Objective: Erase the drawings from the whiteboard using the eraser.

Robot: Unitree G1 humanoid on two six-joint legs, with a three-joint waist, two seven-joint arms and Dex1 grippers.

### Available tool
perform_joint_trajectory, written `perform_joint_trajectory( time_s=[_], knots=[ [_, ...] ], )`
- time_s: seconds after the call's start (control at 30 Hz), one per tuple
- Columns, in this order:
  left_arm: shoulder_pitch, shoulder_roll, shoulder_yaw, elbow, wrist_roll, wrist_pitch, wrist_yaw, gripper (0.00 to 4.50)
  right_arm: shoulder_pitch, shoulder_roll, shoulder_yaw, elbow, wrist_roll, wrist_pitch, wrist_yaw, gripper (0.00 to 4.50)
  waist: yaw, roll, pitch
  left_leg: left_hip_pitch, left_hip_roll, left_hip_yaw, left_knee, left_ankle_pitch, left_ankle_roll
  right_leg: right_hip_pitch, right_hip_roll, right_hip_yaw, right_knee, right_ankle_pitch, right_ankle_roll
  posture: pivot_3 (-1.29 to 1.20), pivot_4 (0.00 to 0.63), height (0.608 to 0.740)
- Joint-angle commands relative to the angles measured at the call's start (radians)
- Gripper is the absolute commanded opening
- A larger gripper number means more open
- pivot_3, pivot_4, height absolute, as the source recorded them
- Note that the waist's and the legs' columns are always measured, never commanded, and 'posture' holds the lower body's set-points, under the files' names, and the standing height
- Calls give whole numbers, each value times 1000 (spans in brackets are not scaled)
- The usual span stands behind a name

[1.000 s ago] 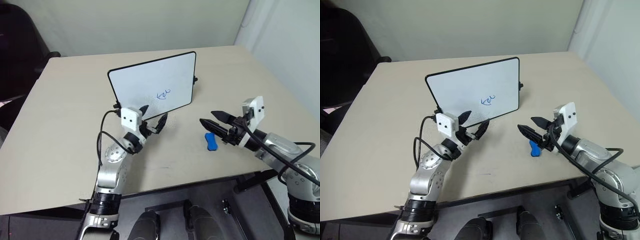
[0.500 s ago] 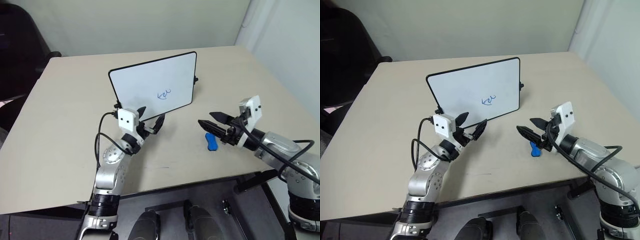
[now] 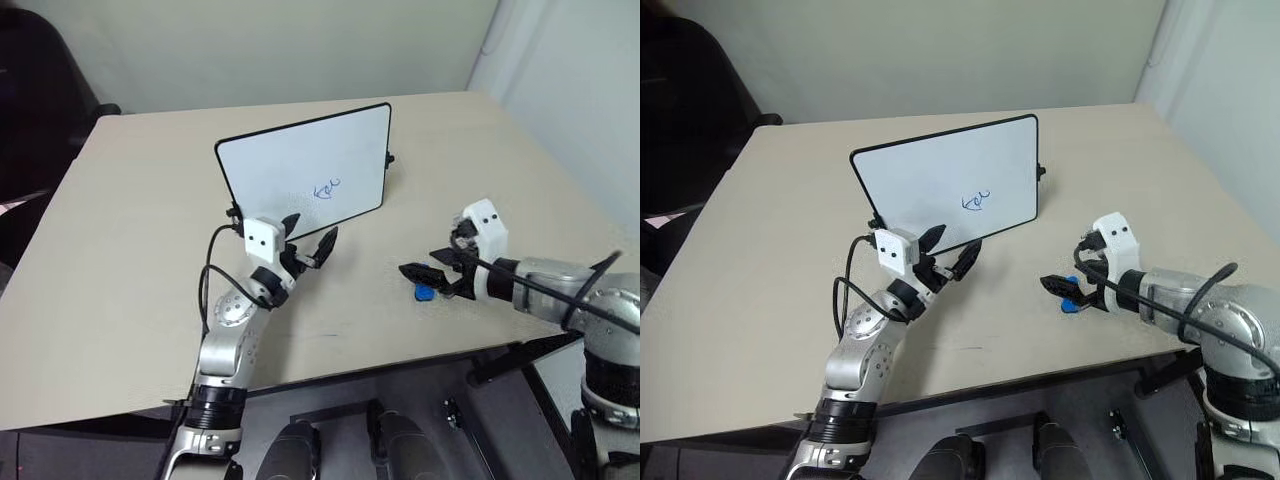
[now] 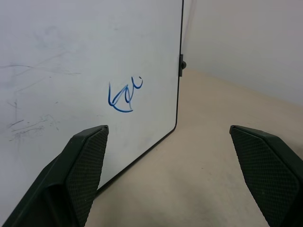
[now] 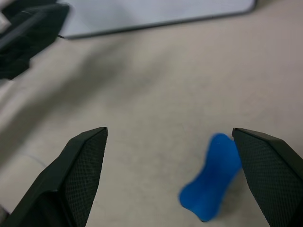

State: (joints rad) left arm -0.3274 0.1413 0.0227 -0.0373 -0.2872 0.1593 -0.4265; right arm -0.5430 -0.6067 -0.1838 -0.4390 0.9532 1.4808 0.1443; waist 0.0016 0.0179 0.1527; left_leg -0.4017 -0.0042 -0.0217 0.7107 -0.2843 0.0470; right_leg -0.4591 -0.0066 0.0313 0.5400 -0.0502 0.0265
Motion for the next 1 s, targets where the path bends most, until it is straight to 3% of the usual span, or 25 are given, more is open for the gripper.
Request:
perform_joint_trajectory(
  time_s=[0.03,0.73,0.83,1.0],
  knots=[
    [8,0,-2,-53,-4,-12,5,4500,-47,38,-17,10,-30,106,-45,4461,0,0,0,0,0,0,0,0,0,0,0,0,0,0,0,0,150,740],
    [14,11,4,-82,-1,-5,25,4500,-39,67,155,123,-215,134,-106,4461,3,0,0,-1,0,0,0,-2,1,-1,-1,0,0,-1,1,0,150,740],
    [18,8,2,-89,-4,-1,27,4500,-36,66,175,130,-246,134,-100,3904,3,0,0,0,0,0,0,-2,1,0,-1,-1,0,-1,1,0,150,740],
    [30,1,-2,-106,-7,4,30,4500,-28,57,188,120,-268,134,-68,2172,3,0,0,0,0,0,2,-2,1,0,-1,-1,0,-1,1,0,150,740]
  ],
)
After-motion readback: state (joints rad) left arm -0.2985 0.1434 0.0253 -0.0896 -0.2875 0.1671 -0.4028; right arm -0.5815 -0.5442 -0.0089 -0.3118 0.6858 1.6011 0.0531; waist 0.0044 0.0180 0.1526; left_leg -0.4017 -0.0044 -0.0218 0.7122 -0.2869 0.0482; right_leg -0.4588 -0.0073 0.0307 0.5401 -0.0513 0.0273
